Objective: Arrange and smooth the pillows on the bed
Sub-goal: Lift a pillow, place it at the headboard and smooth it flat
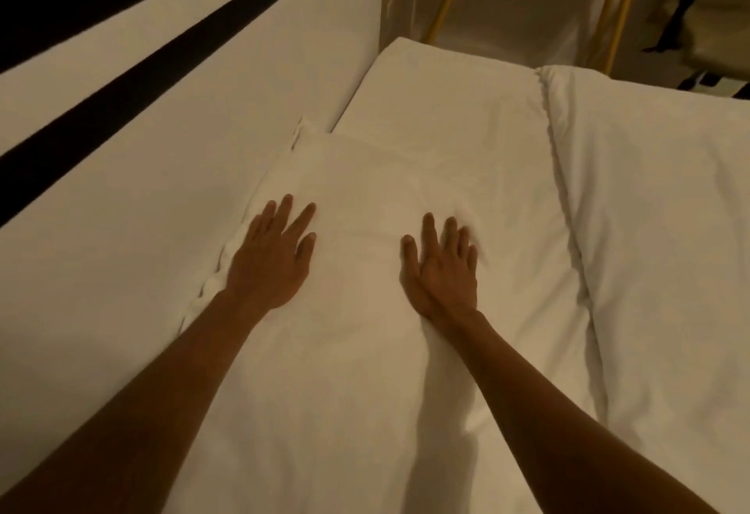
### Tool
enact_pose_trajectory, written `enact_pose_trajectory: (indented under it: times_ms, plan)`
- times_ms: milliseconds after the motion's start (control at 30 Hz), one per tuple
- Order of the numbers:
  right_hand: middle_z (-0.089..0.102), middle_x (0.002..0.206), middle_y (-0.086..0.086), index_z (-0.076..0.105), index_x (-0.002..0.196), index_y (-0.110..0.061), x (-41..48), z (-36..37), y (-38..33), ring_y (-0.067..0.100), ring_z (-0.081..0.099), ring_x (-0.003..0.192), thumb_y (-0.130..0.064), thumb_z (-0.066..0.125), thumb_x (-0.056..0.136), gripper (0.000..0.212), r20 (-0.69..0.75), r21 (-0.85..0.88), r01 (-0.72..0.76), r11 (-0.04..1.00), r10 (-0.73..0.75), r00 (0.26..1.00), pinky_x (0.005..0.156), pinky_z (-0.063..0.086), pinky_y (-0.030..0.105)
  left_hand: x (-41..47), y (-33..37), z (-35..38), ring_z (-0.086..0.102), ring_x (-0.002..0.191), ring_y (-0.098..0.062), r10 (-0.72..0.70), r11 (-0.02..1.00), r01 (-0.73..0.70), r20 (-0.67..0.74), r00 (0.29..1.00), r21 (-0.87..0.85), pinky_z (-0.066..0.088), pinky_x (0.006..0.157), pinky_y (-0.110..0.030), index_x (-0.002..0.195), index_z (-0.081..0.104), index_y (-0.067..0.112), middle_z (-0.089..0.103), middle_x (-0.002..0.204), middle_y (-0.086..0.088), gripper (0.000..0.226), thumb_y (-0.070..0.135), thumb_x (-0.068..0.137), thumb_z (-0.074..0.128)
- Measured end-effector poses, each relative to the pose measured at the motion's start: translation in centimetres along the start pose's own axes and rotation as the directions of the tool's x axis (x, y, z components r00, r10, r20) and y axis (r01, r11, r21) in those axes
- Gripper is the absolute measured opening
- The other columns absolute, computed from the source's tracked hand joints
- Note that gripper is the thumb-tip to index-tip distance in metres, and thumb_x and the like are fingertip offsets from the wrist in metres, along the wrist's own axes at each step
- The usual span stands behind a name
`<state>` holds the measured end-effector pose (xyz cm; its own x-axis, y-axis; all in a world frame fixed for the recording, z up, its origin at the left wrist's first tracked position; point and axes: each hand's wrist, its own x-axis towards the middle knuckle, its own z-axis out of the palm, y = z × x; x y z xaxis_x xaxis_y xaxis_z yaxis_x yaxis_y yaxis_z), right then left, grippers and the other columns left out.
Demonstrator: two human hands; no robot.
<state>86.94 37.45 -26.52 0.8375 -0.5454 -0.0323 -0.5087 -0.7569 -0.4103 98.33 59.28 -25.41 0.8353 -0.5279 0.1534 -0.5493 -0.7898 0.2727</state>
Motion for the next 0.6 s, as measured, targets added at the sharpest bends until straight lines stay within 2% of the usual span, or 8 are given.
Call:
enact_pose_trajectory:
  times_ms: [67,100,167,267,333,467,533,600]
  plan:
    - [-0.002,0.166,0.019,0.005,0.16,-0.022,0.0,-1.2,-0.8,0.034,-0.008,0.153,-0.054,0.016,0.103,0.066,-0.026,0.076,-0.032,0.997,0.034,0.999,0.124,-0.002,0.047,0.1,0.7,-1.6,0.015,0.15,-0.03,-0.092,0.995,0.089,-0.062,0.994,-0.053,0.013,0.121,-0.04,0.153,0.031,0.015,0.02,0.162,-0.011,0.05,0.028,0.104,0.033]
    - [-0.003,0.166,0.017,0.004,0.16,-0.022,-0.4,-1.8,-1.7,0.032,-0.009,0.153,-0.051,0.018,0.104,0.064,-0.059,0.123,-0.002,0.992,0.009,0.998,0.124,-0.002,0.046,-0.2,1.9,-2.4,0.015,0.15,-0.027,-0.091,0.992,0.08,-0.119,0.989,-0.096,0.013,0.12,-0.038,0.152,0.032,0.014,0.021,0.162,-0.009,0.049,0.025,0.104,0.035]
    - [-0.004,0.167,0.012,0.003,0.16,-0.027,-2.4,-2.2,-4.0,0.027,-0.009,0.153,-0.047,0.021,0.105,0.061,-0.111,0.192,0.102,0.976,-0.082,0.99,0.124,-0.003,0.042,-1.7,4.4,-3.3,0.017,0.15,-0.022,-0.002,0.982,-0.033,-0.185,0.983,-0.188,0.016,0.121,-0.036,0.152,0.033,0.018,0.024,0.161,-0.004,0.049,0.026,0.103,0.034]
    - [-0.006,0.167,0.007,0.0,0.159,-0.034,-7.9,-0.4,-4.4,0.021,-0.013,0.153,-0.05,0.016,0.105,0.058,-0.061,0.136,0.194,0.972,-0.187,0.981,0.125,-0.001,0.043,-6.7,5.3,-1.4,0.007,0.151,-0.014,0.153,0.977,-0.148,0.016,0.988,-0.156,0.015,0.123,-0.04,0.155,0.02,0.03,0.012,0.164,0.002,0.053,0.039,0.103,0.021]
    - [-0.005,0.167,0.009,-0.003,0.158,-0.035,-11.2,1.0,-2.0,0.021,-0.012,0.153,-0.053,0.013,0.104,0.059,-0.04,0.048,0.137,0.989,-0.135,0.99,0.125,0.002,0.044,-10.0,3.4,-0.5,0.005,0.151,-0.011,0.148,0.986,-0.139,0.101,0.984,-0.089,0.015,0.123,-0.041,0.155,0.015,0.035,0.007,0.165,0.005,0.052,0.041,0.104,0.016]
    - [-0.005,0.166,0.018,-0.009,0.158,-0.031,-14.4,0.2,1.6,0.03,-0.011,0.153,-0.059,0.006,0.099,0.066,0.009,0.06,-0.111,0.992,0.111,0.994,0.124,-0.003,0.045,-13.3,1.1,-2.3,0.016,0.15,-0.021,-0.035,0.997,0.036,0.018,0.999,-0.075,0.025,0.12,-0.043,0.154,0.027,0.028,0.019,0.163,-0.002,0.052,0.039,0.103,0.022]
    - [-0.006,0.165,0.019,-0.009,0.158,-0.025,-15.0,-0.9,0.3,0.029,-0.013,0.152,-0.055,0.007,0.1,0.067,-0.039,0.095,-0.089,0.991,0.093,0.995,0.124,-0.005,0.044,-13.8,2.7,-3.7,0.019,0.149,-0.025,-0.083,0.991,0.073,-0.077,0.994,-0.116,0.026,0.119,-0.045,0.152,0.032,0.021,0.023,0.161,-0.006,0.051,0.034,0.103,0.026]
    - [-0.009,0.165,0.014,-0.006,0.159,-0.025,-16.0,-1.4,-2.2,0.025,-0.014,0.153,-0.051,0.014,0.103,0.065,-0.094,0.172,0.016,0.985,0.0,0.996,0.124,-0.006,0.04,-14.5,4.8,-4.6,0.016,0.15,-0.022,-0.028,0.989,0.013,-0.105,0.994,-0.147,0.018,0.121,-0.039,0.153,0.03,0.022,0.021,0.162,-0.005,0.05,0.031,0.104,0.03]
